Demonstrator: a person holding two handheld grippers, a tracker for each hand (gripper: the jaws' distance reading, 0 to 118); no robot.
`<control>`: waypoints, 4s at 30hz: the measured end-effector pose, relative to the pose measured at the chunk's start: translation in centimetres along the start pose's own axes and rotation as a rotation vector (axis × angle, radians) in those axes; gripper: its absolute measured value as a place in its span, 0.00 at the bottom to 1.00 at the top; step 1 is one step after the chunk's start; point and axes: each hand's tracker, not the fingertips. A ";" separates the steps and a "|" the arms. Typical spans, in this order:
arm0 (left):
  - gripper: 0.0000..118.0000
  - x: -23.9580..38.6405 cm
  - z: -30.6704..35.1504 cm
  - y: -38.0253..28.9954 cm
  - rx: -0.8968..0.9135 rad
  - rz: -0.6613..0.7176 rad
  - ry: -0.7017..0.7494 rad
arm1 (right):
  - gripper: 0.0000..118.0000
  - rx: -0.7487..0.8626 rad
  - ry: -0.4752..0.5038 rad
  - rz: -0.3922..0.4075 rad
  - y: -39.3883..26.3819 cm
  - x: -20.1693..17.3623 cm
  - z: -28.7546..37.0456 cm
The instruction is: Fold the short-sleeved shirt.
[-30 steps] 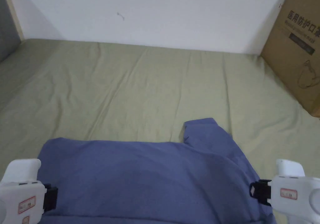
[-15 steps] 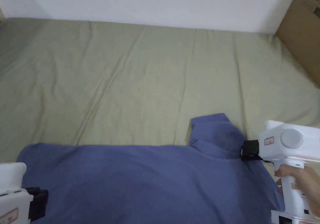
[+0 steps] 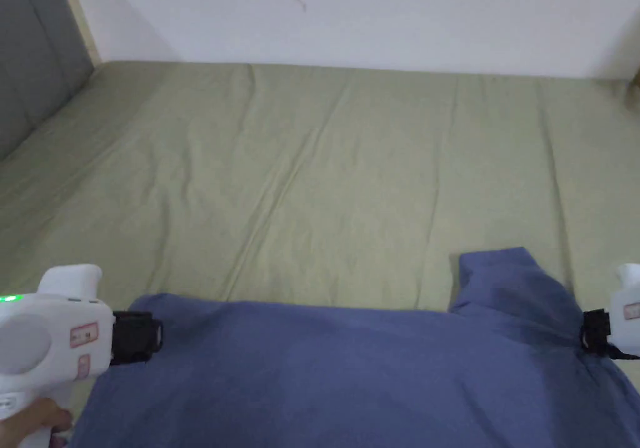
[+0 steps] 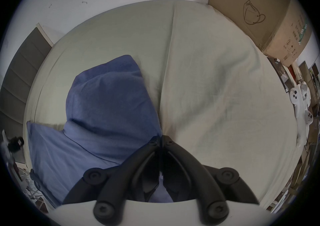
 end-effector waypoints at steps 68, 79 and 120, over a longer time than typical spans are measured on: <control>0.86 -5.8 15.2 -21.4 -0.014 0.226 -0.244 | 0.00 0.091 0.231 0.133 -27.1 -10.5 17.9; 0.97 -9.6 8.6 -22.2 -0.098 0.624 -0.514 | 0.00 0.083 0.252 0.179 -26.5 -15.1 16.3; 0.11 19.6 10.4 -16.5 -0.118 -0.084 -0.656 | 0.00 0.092 0.162 -0.114 -29.7 -3.2 15.6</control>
